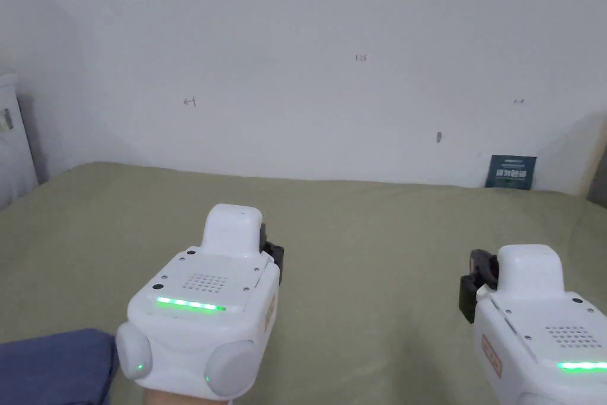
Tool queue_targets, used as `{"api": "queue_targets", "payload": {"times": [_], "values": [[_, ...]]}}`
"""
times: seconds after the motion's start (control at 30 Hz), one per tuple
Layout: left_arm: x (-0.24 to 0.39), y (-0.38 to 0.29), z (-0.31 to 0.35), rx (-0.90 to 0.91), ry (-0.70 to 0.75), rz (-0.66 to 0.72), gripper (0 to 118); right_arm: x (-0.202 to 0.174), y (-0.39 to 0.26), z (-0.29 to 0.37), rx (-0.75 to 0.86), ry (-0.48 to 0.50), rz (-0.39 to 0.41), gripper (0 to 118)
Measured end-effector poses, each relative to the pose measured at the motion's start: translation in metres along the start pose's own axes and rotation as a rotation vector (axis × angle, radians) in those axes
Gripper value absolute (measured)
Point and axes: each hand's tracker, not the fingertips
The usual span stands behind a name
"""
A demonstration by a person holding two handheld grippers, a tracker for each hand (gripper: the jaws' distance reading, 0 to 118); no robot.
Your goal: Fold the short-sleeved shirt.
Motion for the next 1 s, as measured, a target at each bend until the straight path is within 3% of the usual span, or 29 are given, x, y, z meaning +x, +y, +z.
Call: {"api": "queue_targets", "payload": {"times": [0.07, 0.67, 0.7, 0.73, 0.77, 0.8, 0.83, 0.87, 1.0], "values": [[0.008, 0.009, 0.008, 0.018, -0.024, -0.065, 0, 0.003, 0.007, 0.009, 0.017, 0.012, -0.012, 2], [0.001, 0.025, 0.017, 0.023, 0.031, -0.006, 0, 0.009, 0.033, 0.023, 0.077, 0.006, -0.024, 3], [0.0, 0.026, 0.015, 0.02, 0.029, 0.003, 4, 0.008, 0.033, 0.022, 0.074, 0.003, -0.023, 14], [0.0, 0.025, 0.014, 0.016, 0.036, 0.006, 12, 0.009, 0.034, 0.022, 0.07, 0.004, -0.025, 37], [-0.001, 0.025, 0.013, 0.013, 0.049, 0.006, 29, 0.009, 0.036, 0.021, 0.054, 0.011, -0.027, 70], [-0.002, 0.024, 0.012, 0.008, 0.055, 0.003, 83, 0.009, 0.037, 0.019, 0.043, 0.012, -0.031, 105], [-0.003, 0.023, 0.01, 0.01, 0.055, 0.0, 113, 0.01, 0.036, 0.017, 0.038, 0.013, -0.034, 118], [-0.004, 0.023, 0.007, -0.001, 0.056, 0.004, 118, 0.011, 0.034, 0.016, 0.04, 0.009, -0.035, 118], [-0.001, 0.019, 0.003, 0.013, 0.06, 0.01, 118, 0.005, 0.035, 0.027, 0.058, -0.028, -0.025, 118]]}}
